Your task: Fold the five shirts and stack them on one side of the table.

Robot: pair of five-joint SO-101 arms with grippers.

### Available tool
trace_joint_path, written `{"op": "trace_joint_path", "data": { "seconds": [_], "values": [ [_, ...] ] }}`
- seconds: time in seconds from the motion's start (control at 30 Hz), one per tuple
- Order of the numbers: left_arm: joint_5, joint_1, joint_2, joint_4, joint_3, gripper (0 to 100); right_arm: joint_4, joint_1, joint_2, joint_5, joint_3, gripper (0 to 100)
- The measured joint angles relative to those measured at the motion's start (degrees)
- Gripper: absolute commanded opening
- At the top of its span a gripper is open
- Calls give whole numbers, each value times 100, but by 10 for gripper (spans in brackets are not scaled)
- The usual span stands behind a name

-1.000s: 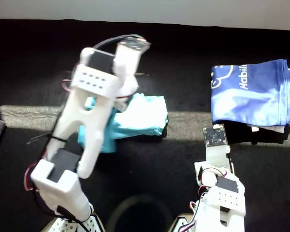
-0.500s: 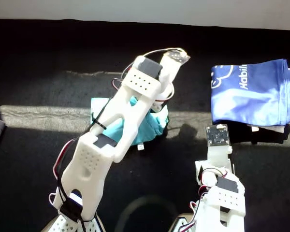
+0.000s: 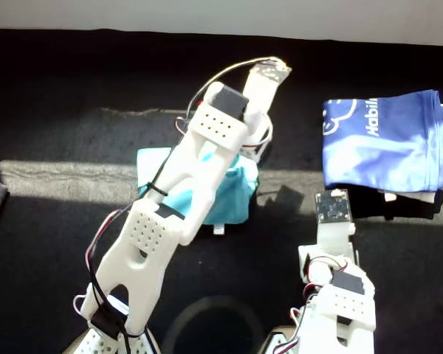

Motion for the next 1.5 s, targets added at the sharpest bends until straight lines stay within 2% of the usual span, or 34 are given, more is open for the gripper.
{"op": "trace_joint_path", "data": {
  "seconds": [0.1,0.2,0.23,0.47,0.8,0.93,1.33,1.5],
  "values": [
    [9,-149,0,290,-158,168,0,0,0,0,0,183],
    [9,-413,0,589,-246,0,0,0,0,0,0,183],
    [9,-510,0,615,-246,26,0,0,0,0,0,183],
    [-70,-765,114,633,-246,9,0,0,0,0,0,183],
    [-149,-756,897,-448,-237,9,0,0,0,0,0,183],
    [-149,-756,888,-571,-237,9,0,0,0,0,0,183],
    [-105,-387,949,-1275,-237,11,0,0,0,0,0,183],
    [53,-114,949,-1310,-237,95,0,0,0,0,0,183]
  ]
}}
